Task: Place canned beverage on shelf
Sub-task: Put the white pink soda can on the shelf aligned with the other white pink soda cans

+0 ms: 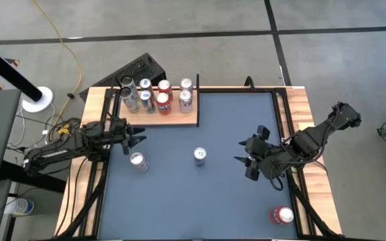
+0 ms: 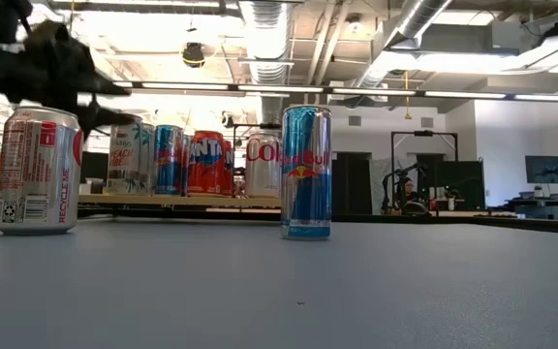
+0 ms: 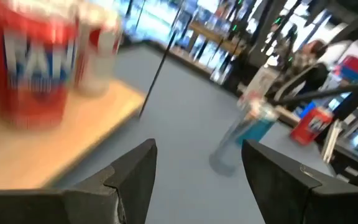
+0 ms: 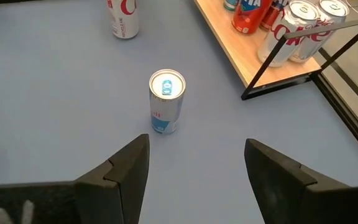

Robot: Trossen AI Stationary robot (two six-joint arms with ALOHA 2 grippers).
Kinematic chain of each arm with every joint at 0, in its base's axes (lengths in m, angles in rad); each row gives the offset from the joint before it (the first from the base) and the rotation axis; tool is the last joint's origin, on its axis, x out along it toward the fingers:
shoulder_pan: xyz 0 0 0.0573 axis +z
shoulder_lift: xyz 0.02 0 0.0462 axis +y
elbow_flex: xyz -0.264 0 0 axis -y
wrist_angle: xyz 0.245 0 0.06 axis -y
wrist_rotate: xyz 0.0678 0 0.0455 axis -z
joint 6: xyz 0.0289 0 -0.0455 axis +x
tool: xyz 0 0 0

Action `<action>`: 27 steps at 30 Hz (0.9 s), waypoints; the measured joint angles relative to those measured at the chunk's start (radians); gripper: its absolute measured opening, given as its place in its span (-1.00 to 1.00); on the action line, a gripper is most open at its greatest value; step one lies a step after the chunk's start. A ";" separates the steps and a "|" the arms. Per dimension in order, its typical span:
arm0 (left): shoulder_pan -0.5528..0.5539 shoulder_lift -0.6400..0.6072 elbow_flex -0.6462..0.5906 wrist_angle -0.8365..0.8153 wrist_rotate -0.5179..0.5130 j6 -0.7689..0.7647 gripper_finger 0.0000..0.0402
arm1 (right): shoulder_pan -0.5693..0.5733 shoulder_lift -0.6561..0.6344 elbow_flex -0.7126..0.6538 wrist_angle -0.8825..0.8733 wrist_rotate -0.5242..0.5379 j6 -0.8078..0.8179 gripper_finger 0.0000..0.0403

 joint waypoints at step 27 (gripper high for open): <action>-0.291 0.366 0.367 -0.130 -0.091 0.113 -0.04 | -0.027 -0.001 0.000 0.013 -0.034 0.033 0.24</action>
